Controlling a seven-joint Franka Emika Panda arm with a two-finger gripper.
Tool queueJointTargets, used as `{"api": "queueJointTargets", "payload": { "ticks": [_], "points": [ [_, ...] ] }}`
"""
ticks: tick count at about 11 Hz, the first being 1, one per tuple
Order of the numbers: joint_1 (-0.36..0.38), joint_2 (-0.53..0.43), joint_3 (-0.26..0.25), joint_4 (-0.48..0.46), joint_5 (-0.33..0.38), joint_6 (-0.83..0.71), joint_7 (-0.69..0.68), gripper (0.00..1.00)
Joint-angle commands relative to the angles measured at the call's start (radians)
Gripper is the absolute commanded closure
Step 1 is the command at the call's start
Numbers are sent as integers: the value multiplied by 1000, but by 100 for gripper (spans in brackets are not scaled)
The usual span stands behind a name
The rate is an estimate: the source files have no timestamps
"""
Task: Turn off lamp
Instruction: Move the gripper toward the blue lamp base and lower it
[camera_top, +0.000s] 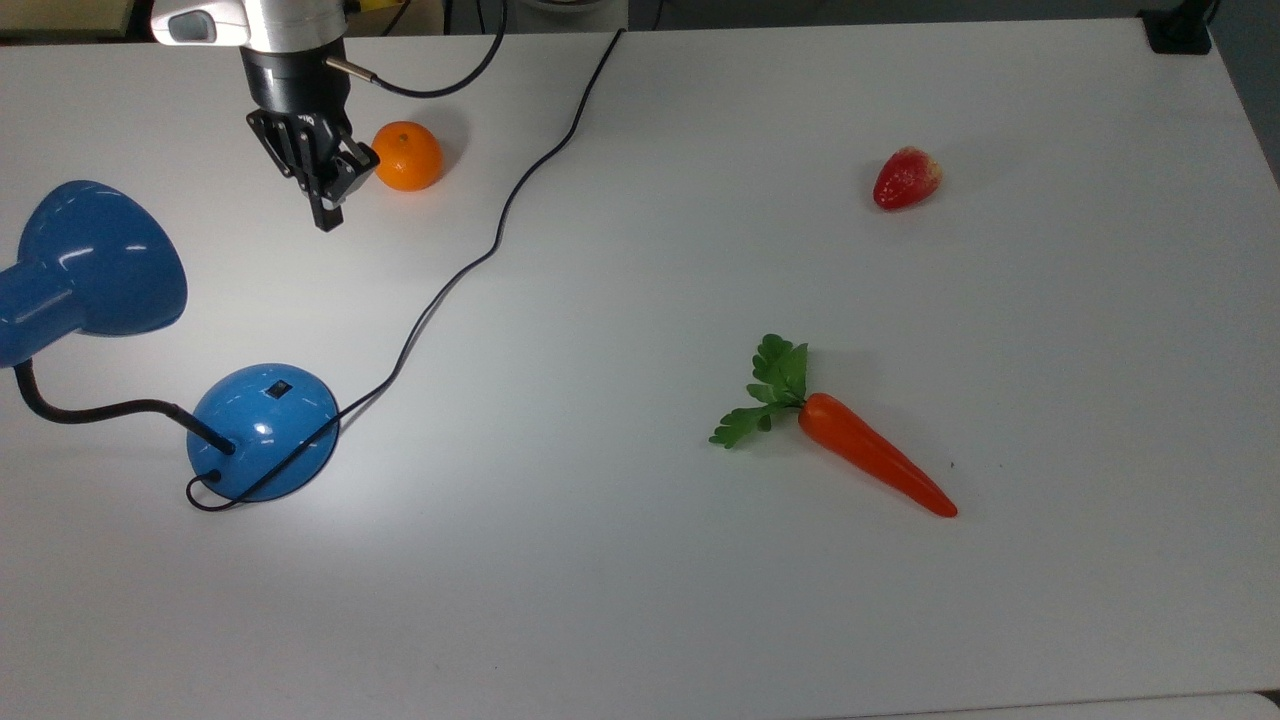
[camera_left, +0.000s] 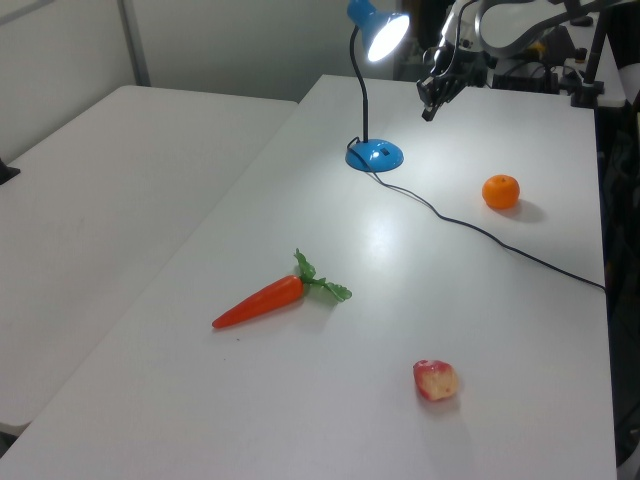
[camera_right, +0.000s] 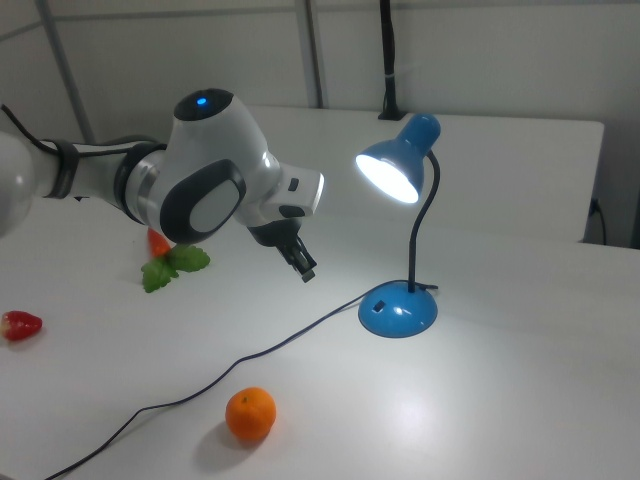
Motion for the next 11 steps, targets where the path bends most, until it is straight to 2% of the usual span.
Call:
{"api": "queueJointTargets", "payload": {
  "ticks": [1, 7, 9, 11],
  "points": [
    [11, 33, -3, -4, -15, 99, 53, 100],
    [15, 131, -5, 2, -29, 257, 73, 100],
    [20, 203, -44, 60, -29, 318, 82, 100],
    [18, 257, -60, 115, -29, 334, 94, 100]
  ]
}}
